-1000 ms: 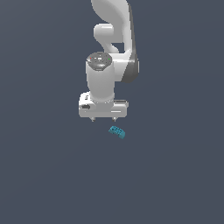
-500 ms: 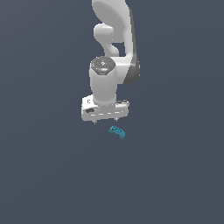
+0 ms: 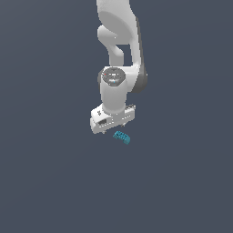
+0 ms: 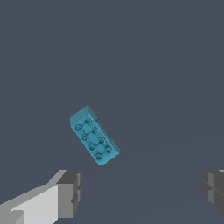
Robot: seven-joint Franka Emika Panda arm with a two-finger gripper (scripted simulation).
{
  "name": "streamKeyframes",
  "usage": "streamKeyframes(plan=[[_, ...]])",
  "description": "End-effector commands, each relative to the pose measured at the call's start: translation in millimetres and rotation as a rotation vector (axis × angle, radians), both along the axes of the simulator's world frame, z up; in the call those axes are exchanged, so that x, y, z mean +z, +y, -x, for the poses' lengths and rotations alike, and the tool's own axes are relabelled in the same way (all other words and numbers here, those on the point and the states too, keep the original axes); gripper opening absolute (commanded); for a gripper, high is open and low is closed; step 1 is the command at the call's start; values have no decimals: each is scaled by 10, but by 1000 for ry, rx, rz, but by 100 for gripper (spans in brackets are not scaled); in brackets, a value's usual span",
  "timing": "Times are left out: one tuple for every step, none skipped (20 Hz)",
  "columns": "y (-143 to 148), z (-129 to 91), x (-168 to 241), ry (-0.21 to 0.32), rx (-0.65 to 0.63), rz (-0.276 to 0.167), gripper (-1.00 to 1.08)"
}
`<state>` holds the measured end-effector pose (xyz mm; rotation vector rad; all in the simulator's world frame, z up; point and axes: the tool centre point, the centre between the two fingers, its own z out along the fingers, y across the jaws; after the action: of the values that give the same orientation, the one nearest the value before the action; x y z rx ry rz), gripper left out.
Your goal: Pick up the object and move it to a goal position.
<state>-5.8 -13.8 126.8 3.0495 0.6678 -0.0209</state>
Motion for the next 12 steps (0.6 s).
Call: streamKeyframes(plan=[[53,10,-78,1,82,-1,100],[75,14,-108,1,115,-2,100],[97,19,-138,2,147,-3,100],[119,24,-168,2,180,-4,100],[141,28,-198,2,212,-5,100],[164,34,-227,2,244,-6,100],[187,39,-257,2,277,-7,100],[210,45,-286,2,309,-9,100],[232,50,-313,2,340,-10,100],[253,55,-339,2,369,-11,100],[273,61,-364,2,397,-12,100],[292,66,-386,2,423,-14,100]])
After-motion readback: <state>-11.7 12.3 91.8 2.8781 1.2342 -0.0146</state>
